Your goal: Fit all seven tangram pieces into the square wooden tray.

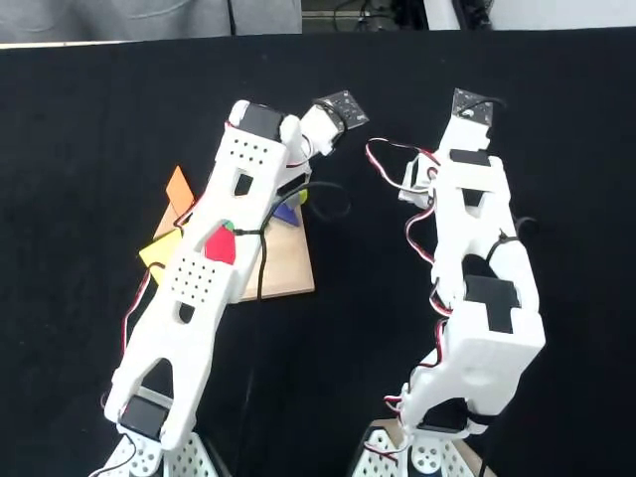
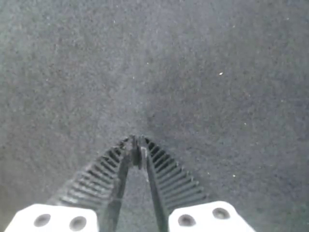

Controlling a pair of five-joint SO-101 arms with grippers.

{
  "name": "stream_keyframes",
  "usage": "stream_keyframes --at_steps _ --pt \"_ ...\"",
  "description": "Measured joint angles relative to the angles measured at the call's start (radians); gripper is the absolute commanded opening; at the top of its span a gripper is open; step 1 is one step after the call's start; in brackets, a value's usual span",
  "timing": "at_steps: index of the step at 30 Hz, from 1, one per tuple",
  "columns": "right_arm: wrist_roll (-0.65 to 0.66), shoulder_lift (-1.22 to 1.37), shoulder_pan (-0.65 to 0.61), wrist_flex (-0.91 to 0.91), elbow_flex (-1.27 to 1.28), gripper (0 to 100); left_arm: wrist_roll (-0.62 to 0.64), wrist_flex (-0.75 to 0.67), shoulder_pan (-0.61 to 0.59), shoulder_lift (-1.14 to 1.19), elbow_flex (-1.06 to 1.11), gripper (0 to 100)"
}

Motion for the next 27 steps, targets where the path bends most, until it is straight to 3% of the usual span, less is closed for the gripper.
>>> stream_keyframes --at_steps 12,27 --pt "0.0 0.0 0.0 0.0 0.0 1.1 0.055 0.0 0.029 0.005 -0.089 18" --pt "0.0 0.0 0.0 0.0 0.0 1.1 0.002 0.002 -0.005 0.089 -0.117 18"
